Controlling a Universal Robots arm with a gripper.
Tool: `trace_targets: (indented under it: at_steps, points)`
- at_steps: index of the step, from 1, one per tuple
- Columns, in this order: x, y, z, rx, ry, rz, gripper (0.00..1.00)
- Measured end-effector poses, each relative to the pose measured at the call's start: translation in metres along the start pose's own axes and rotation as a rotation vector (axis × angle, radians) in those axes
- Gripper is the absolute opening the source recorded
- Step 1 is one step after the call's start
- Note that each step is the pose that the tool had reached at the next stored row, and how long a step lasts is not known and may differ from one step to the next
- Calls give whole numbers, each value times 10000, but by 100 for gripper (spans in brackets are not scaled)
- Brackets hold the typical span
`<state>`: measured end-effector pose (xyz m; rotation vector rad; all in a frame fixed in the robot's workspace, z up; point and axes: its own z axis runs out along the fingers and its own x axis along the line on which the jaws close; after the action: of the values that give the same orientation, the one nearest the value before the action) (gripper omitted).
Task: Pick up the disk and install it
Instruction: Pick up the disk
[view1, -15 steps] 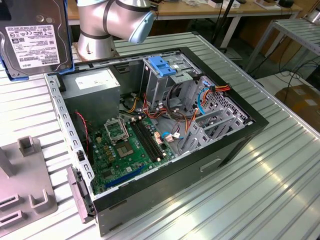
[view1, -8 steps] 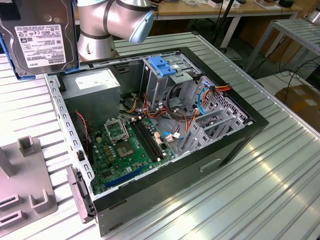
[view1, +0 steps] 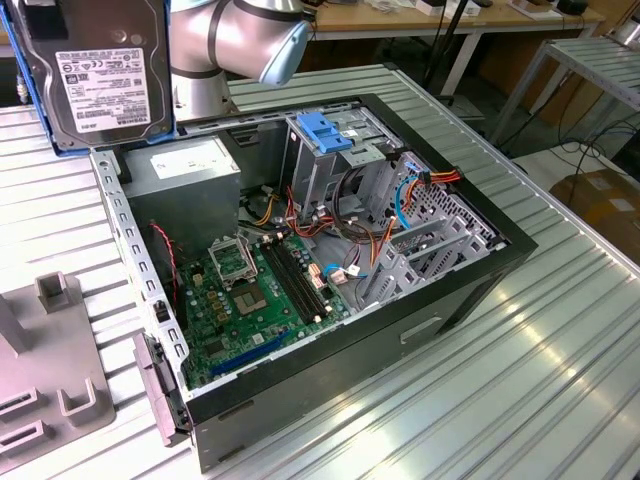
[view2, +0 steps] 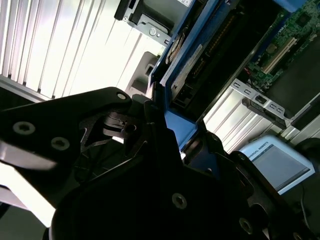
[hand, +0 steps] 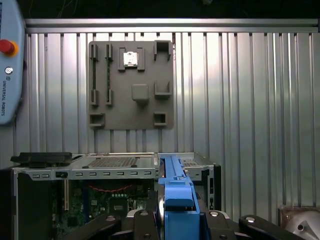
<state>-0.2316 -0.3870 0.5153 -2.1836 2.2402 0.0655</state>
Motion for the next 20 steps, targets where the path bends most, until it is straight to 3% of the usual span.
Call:
trace_targets:
  at_steps: [6,14,20]
  points:
    - [-2,-112,1,-1,1,0,37]
    - [-6,-328,5,0,1,0,37]
    - [23,-391,7,-1,2,2,37]
